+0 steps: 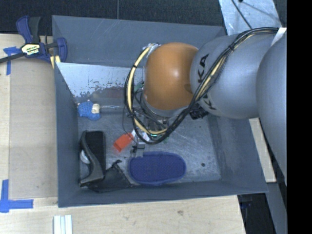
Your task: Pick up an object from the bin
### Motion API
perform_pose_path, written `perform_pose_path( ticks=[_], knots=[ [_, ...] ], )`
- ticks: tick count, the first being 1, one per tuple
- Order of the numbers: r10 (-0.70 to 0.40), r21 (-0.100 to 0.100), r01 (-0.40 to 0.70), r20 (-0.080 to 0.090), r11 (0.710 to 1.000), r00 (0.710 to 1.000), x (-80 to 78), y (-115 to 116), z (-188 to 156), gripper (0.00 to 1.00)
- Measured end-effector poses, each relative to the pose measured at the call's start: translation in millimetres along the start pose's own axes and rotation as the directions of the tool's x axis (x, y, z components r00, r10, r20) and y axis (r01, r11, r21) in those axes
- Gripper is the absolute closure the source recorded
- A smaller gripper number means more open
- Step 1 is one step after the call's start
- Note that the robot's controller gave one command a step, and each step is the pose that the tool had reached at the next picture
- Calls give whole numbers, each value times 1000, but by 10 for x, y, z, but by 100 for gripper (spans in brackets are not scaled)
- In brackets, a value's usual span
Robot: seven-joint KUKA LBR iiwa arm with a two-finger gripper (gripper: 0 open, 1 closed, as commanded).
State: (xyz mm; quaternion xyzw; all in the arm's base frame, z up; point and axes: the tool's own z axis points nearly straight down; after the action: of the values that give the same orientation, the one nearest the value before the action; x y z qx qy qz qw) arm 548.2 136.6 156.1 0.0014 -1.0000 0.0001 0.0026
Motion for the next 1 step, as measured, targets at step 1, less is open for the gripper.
perform_pose_path(
  ticks=[1],
  knots=[
    [-479, 0, 479, 3, 878, 878, -164, -129, 862, 0]
  ],
)
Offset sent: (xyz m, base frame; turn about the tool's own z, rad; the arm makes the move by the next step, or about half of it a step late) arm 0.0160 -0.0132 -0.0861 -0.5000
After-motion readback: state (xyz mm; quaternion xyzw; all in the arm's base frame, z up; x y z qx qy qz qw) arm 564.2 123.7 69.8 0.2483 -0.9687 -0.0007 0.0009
